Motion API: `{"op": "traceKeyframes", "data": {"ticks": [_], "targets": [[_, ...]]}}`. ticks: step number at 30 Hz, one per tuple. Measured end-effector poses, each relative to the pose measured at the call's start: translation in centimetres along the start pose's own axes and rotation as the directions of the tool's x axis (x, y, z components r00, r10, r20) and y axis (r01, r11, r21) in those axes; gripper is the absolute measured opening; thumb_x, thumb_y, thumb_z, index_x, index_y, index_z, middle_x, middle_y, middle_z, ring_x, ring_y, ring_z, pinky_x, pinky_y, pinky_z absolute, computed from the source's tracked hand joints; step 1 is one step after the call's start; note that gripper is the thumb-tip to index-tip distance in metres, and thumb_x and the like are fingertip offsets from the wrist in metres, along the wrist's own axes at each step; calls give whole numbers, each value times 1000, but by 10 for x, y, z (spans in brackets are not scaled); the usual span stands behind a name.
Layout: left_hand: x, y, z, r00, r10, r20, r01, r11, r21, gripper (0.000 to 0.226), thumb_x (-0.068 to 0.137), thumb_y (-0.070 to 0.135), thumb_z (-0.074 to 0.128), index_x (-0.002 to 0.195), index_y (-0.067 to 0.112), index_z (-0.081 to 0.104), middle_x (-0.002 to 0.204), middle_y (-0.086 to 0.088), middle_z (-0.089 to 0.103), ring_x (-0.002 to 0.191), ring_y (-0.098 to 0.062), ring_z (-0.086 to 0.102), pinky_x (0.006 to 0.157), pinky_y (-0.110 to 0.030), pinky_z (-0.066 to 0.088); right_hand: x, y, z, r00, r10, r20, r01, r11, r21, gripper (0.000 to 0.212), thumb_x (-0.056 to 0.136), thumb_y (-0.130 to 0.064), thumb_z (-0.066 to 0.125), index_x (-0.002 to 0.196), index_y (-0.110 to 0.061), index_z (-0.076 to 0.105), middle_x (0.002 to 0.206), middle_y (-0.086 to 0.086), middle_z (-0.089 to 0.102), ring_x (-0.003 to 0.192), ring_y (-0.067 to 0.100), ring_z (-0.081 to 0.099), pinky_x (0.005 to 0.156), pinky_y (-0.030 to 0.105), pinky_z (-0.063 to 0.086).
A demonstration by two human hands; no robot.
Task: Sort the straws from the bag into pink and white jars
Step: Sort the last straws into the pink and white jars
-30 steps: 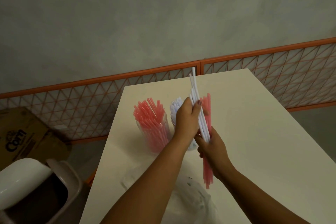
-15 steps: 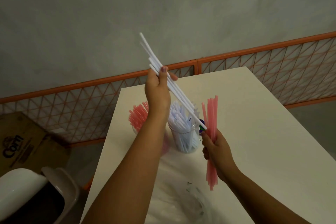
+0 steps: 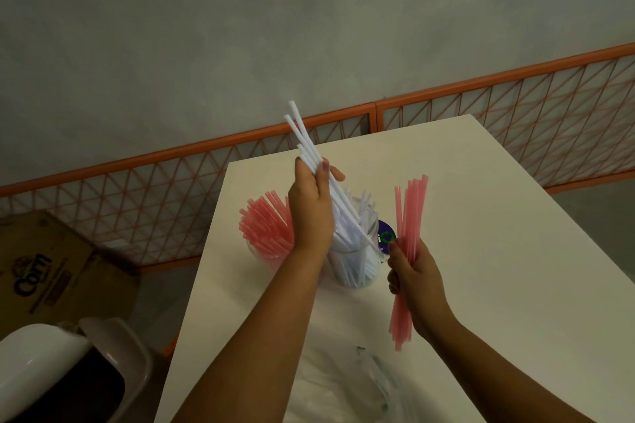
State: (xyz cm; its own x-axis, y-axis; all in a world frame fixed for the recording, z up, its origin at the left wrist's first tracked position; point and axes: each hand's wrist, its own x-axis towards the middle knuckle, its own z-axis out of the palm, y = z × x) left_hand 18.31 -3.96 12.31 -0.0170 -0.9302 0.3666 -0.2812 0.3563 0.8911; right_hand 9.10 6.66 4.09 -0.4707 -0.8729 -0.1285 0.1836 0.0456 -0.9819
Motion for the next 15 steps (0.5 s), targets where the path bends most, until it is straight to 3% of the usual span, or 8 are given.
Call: {"op": "traceKeyframes", "data": {"ticks": [2,5,8,10,15], "targets": [[-4,-3,4,999,-25,22,25,1000,11,26,98,23,40,108,1,49,83,0,63,58,2,58,54,-5,46,0,2,1,1000,6,8,-6,1000,3,12,96,-19,48,92,-8,50,64,5,44,49,14,38,48,28,37],[4,5,-3,996,-27,-81,21,997,-71,22,99,21,39,104,2,49,72,5,61,56,7,57,54,-6,44,1,4,0,1000,12,4,-12,1000,5,15,95,-19,48,94,-4,50,65,6,43,48,15,37,47,28,36],[23,19,-16,974,55,-219,-81,991,-111,12,99,20,38,93,19,49,70,9,60,63,5,58,63,-7,44,2,5,-2,1000,6,-13,-6,1000,12,10,95,-18,48,88,-11,49,63,4,42,47,14,37,46,28,36],[26,25,-20,963,108,-246,-133,987,-86,17,100,19,37,88,30,44,71,9,60,65,4,58,66,-8,45,2,5,-2,1000,8,-21,-8,1000,17,11,95,-18,48,85,-14,48,62,3,42,47,14,36,46,28,36],[6,3,-4,994,78,-70,-80,997,-19,6,98,22,39,97,19,45,75,9,61,59,5,57,56,-6,43,1,4,4,1000,8,-19,-8,1000,11,11,96,-19,47,90,-10,49,67,7,44,48,15,39,47,28,38]]}}
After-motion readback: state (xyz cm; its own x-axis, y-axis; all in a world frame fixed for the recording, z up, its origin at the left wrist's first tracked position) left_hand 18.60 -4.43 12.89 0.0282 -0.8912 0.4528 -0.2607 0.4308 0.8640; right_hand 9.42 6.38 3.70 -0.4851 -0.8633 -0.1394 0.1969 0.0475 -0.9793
